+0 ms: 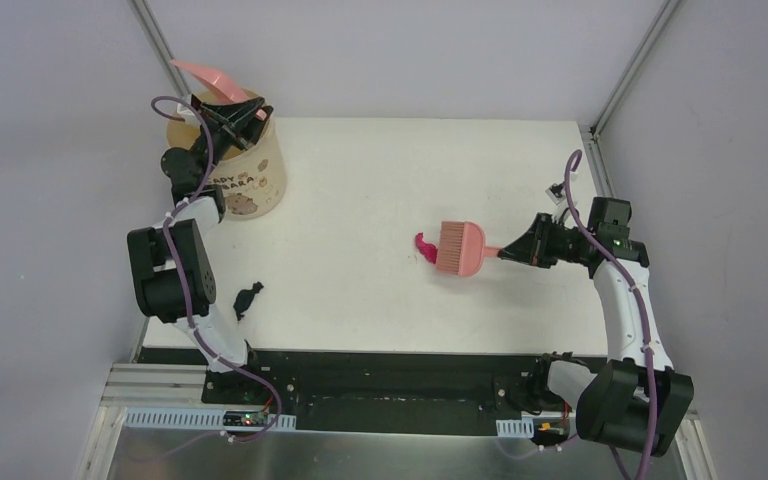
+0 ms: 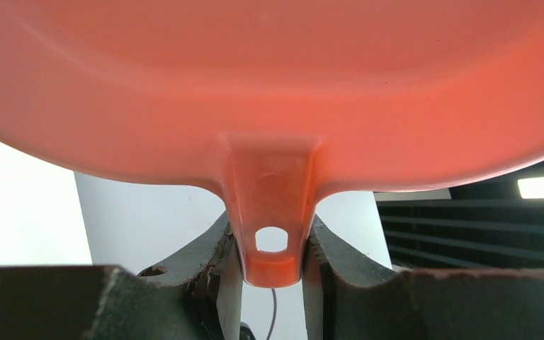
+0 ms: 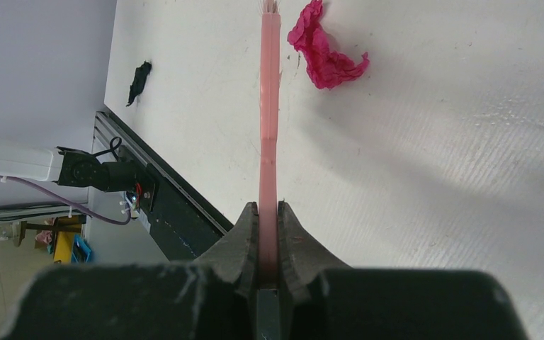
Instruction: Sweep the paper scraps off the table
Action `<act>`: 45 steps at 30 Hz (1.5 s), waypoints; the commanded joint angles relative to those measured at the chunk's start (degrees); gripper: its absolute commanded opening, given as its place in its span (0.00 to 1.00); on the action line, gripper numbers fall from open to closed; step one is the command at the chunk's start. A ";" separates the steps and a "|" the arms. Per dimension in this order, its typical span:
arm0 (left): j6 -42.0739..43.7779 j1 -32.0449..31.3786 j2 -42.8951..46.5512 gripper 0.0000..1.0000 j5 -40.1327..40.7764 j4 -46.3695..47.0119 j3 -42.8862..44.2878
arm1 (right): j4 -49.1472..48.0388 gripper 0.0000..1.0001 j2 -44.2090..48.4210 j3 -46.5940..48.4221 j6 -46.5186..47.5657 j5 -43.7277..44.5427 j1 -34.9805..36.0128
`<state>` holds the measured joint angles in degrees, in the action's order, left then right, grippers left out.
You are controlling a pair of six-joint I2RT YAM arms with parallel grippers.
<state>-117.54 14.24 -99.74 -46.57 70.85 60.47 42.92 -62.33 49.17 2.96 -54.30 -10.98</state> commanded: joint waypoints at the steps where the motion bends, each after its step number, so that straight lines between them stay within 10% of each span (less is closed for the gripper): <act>1: -3.53 -0.01 4.37 0.00 -0.26 6.07 0.72 | -0.79 0.00 0.42 0.59 1.68 -2.01 -0.44; 7: 11.10 -0.29 11.73 0.00 -8.59 -12.28 5.43 | -0.92 0.00 0.20 0.67 1.58 -2.03 -0.44; 13: 48.60 -6.73 22.14 0.00 -13.13 -57.71 12.26 | -0.97 0.00 0.19 0.83 1.58 -1.89 -0.44; 17: 79.31 -17.51 24.11 0.00 -1.62 -97.79 20.90 | -0.94 0.00 0.40 0.84 1.59 -1.72 -0.44; 23: 95.00 -32.29 21.45 0.00 14.07 -124.20 18.18 | -0.95 0.00 1.32 0.85 1.75 -1.04 -0.53; 31: 102.39 -49.84 16.62 0.00 36.86 -139.03 16.12 | -0.75 0.00 1.59 1.29 1.90 -1.01 -0.53; 45: 96.06 -63.10 5.73 0.07 40.95 -133.21 6.56 | -0.77 0.00 1.98 1.42 2.49 1.22 -0.62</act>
<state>-18.90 -46.76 -92.07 -7.49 -67.11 68.05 43.31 -61.63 49.17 4.05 -52.93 -11.07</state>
